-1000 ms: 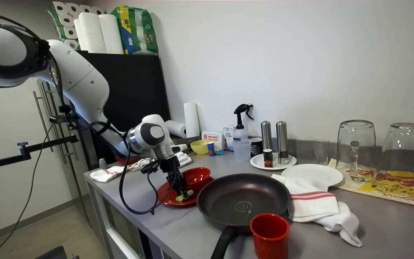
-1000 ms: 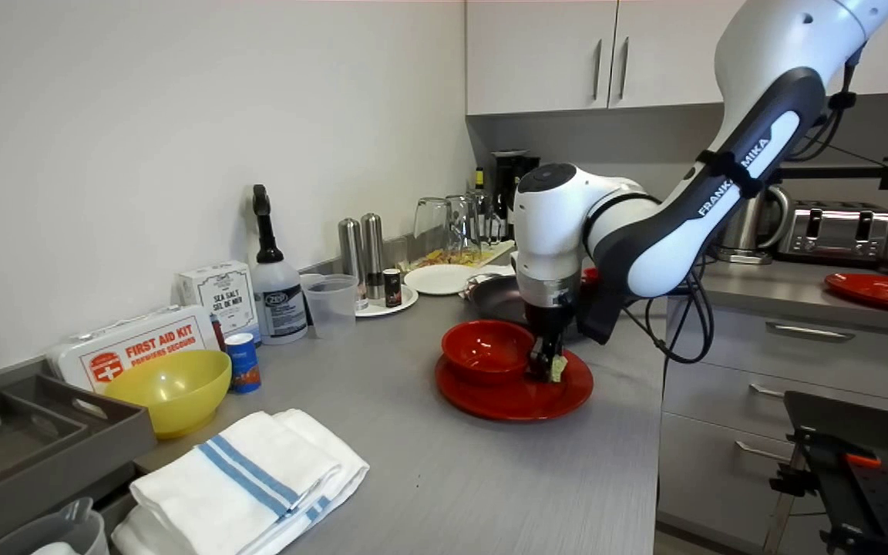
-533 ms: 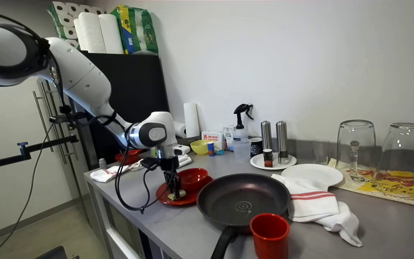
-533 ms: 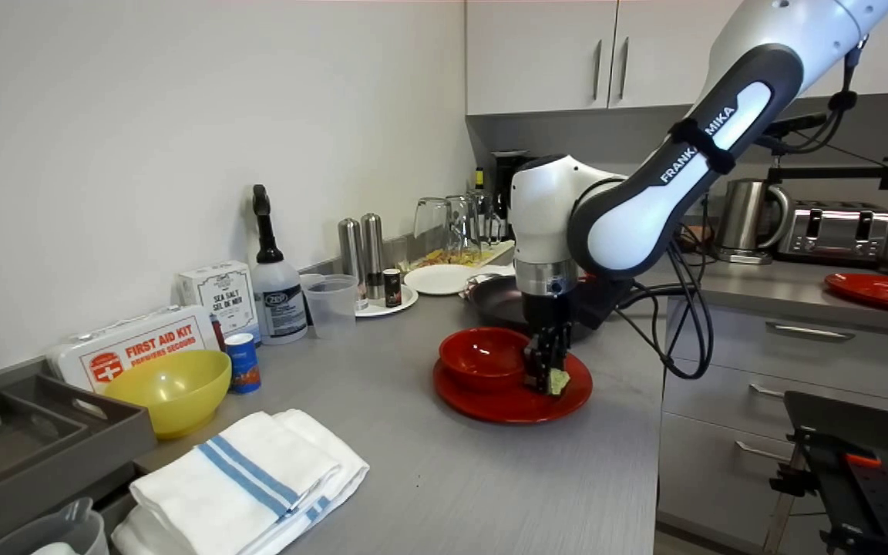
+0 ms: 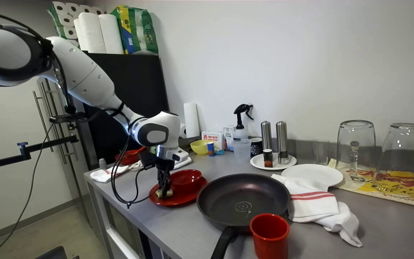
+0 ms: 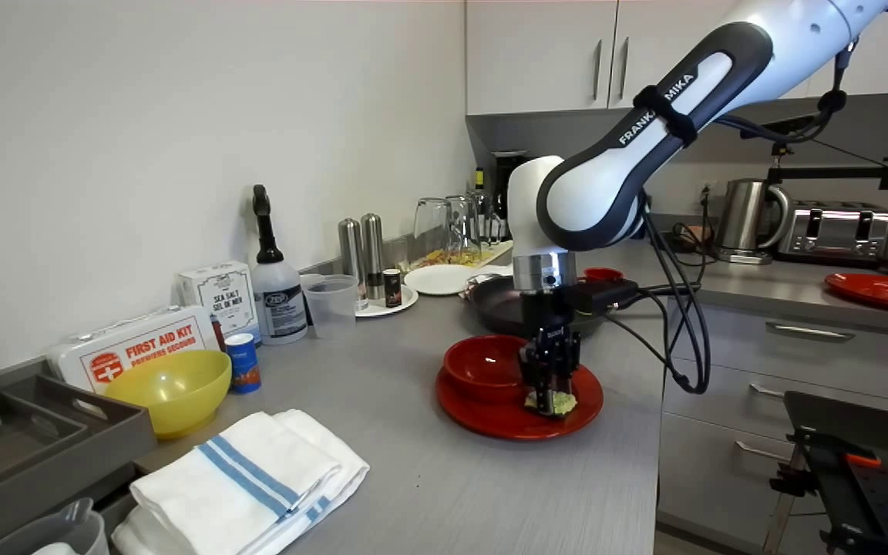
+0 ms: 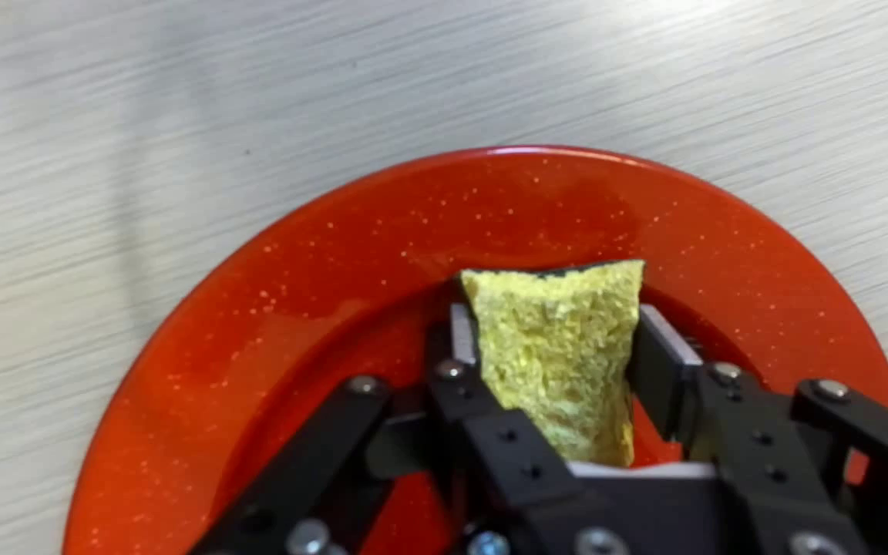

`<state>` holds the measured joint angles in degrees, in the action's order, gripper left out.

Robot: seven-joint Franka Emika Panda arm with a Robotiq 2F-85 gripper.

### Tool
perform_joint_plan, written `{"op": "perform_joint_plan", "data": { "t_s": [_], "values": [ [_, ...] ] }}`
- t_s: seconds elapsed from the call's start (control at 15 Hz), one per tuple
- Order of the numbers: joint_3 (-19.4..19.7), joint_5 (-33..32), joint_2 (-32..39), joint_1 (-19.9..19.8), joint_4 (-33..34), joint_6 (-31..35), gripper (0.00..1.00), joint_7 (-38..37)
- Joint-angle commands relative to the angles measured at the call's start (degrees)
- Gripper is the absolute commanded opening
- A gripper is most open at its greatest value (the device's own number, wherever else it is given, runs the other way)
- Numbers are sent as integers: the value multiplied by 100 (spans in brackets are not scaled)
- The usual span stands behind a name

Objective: Clean the plate and the bowl with the sponge

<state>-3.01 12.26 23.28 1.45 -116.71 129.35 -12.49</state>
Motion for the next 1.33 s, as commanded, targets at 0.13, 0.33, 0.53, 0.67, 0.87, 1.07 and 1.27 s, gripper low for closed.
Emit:
{"op": "perform_joint_plan", "data": {
  "t_s": [0.13,0.33,0.53,0.67,0.87,1.07,1.27],
  "values": [
    [-143,818,269,-220,390,-626,25,431],
    [-166,1143,361,-307,548,-999,25,600],
    [-81,1173,457,-273,639,-1074,25,541],
    [70,798,493,-120,611,-798,25,330],
    [218,337,468,7,553,-512,25,190],
    [342,-169,435,128,482,-168,25,-2],
    [554,-951,394,352,353,311,25,-306]
  ]
}}
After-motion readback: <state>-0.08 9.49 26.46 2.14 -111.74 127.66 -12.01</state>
